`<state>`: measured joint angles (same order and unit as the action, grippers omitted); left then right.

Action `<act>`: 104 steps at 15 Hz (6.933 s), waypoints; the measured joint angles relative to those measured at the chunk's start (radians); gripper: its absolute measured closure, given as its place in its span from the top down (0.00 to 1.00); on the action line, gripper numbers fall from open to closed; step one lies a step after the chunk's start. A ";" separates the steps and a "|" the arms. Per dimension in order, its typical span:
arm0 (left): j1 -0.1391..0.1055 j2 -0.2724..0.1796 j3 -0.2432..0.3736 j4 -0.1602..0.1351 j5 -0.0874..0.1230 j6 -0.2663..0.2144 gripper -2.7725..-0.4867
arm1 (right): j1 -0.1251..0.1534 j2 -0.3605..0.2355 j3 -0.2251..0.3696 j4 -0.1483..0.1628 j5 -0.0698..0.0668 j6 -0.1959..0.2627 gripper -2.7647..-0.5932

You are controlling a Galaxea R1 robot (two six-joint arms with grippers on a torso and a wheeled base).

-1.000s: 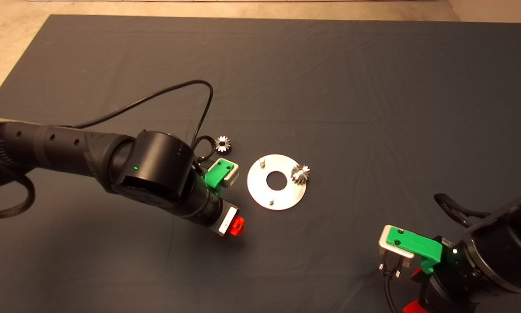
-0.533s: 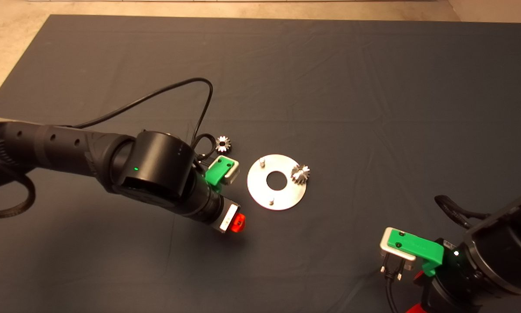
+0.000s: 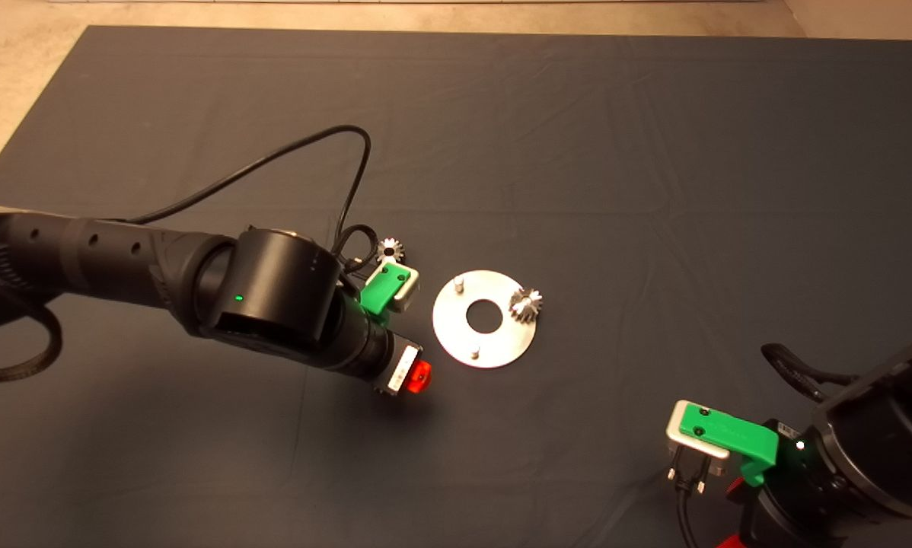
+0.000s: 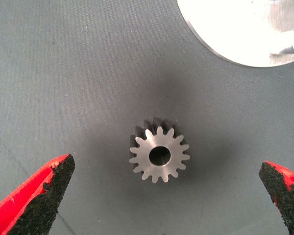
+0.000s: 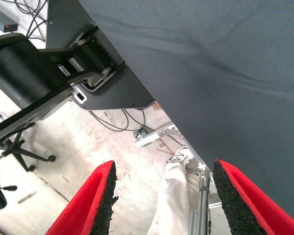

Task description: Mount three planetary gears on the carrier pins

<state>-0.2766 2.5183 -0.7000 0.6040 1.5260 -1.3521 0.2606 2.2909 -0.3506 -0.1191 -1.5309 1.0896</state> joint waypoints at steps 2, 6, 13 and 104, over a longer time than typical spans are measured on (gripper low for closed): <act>0.005 0.000 0.000 0.010 0.000 0.000 0.99 | 0.000 0.000 0.000 0.003 0.000 0.000 0.39; 0.035 0.000 0.001 0.023 0.000 0.000 0.99 | 0.000 0.000 0.000 0.009 0.000 0.000 0.39; 0.080 -0.005 0.006 0.077 0.000 0.000 0.99 | 0.004 0.000 0.000 0.013 0.000 -0.008 0.39; 0.238 -0.056 0.081 0.412 0.010 0.080 0.26 | 0.059 0.001 0.000 0.053 0.000 -0.015 0.39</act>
<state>-0.0383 2.4626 -0.6189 1.0160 1.5364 -1.2723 0.3198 2.2917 -0.3506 -0.0657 -1.5309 1.0747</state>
